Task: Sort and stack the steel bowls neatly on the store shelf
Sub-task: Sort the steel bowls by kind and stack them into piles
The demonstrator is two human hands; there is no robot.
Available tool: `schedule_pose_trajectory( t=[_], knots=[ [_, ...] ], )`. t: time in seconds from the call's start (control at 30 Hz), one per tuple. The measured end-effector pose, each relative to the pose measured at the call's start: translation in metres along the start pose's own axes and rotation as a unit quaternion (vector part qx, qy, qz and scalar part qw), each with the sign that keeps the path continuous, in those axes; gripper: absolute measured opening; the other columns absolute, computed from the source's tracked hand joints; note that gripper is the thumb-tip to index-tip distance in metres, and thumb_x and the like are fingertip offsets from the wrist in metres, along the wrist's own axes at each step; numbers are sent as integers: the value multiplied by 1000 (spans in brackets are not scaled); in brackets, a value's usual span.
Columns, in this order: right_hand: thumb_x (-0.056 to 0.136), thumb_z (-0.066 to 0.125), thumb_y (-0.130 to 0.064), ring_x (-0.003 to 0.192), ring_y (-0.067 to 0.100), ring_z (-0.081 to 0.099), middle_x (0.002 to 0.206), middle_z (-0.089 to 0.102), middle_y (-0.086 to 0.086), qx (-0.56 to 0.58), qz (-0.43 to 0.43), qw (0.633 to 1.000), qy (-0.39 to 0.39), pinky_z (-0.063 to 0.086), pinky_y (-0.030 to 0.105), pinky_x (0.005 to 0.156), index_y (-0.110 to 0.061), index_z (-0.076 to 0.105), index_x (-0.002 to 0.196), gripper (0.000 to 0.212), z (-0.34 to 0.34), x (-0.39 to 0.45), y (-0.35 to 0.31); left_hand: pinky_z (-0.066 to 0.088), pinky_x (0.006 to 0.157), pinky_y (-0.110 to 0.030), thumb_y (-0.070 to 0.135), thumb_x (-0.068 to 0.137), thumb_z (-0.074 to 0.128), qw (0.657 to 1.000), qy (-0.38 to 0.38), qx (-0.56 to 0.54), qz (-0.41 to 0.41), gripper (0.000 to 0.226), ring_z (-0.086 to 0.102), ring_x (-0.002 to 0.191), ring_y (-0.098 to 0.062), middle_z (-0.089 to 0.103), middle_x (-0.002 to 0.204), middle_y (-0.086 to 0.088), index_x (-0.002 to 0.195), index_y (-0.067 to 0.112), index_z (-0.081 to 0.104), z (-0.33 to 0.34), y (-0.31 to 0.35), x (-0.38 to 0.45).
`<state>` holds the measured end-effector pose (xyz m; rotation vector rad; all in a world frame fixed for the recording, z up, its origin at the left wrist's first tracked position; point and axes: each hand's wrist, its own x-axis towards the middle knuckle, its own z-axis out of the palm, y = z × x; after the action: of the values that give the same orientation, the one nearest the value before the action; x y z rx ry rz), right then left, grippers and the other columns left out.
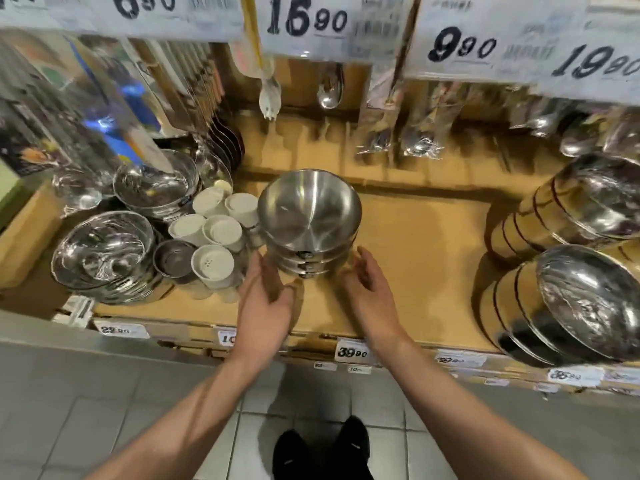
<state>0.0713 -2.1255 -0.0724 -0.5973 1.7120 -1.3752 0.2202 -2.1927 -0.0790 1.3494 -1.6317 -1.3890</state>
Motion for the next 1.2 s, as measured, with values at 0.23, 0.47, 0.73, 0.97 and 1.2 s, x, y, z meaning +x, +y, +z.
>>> schedule_pose_trajectory(
  t=[0.23, 0.47, 0.73, 0.97, 1.2],
  knots=[
    [95, 53, -29, 137, 24, 53, 143, 61, 0, 145, -70, 986, -43, 36, 58, 117, -46, 58, 133, 43, 10, 35, 5, 44, 104, -12, -4, 88, 68, 992, 35, -88, 78, 82, 53, 129, 7, 60, 135, 29, 145, 48, 42, 8, 11, 22],
    [95, 48, -37, 124, 5, 60, 128, 68, -20, 119, -61, 991, -1, 42, 51, 114, -63, 62, 117, 37, -25, 37, 1, 48, 99, -17, -1, 84, 64, 991, 14, -109, 72, 72, 58, 122, 6, 63, 124, 34, 144, 31, 40, 42, 18, 21],
    [98, 46, -38, 137, 12, 51, 147, 57, -8, 150, -48, 986, 62, 35, 54, 119, -37, 46, 149, 51, -95, 42, 7, 50, 102, -20, 15, 89, 71, 991, -28, -110, 68, 63, 60, 117, 11, 62, 118, 42, 140, 41, 46, 114, 37, 24],
    [81, 51, -56, 132, 8, 53, 138, 61, -17, 142, -24, 986, 87, 40, 51, 115, -51, 46, 144, 63, -110, 45, 10, 50, 104, -32, 5, 84, 64, 991, -36, -118, 55, 68, 61, 116, 9, 64, 118, 39, 136, 47, 48, 130, 42, 23],
    [75, 50, -59, 127, 5, 55, 136, 63, -17, 142, -10, 985, 92, 41, 50, 114, -50, 46, 144, 70, -113, 52, 5, 53, 99, -22, -2, 87, 65, 990, -39, -122, 51, 70, 61, 114, 10, 64, 116, 39, 131, 49, 48, 133, 46, 25]
  ],
)
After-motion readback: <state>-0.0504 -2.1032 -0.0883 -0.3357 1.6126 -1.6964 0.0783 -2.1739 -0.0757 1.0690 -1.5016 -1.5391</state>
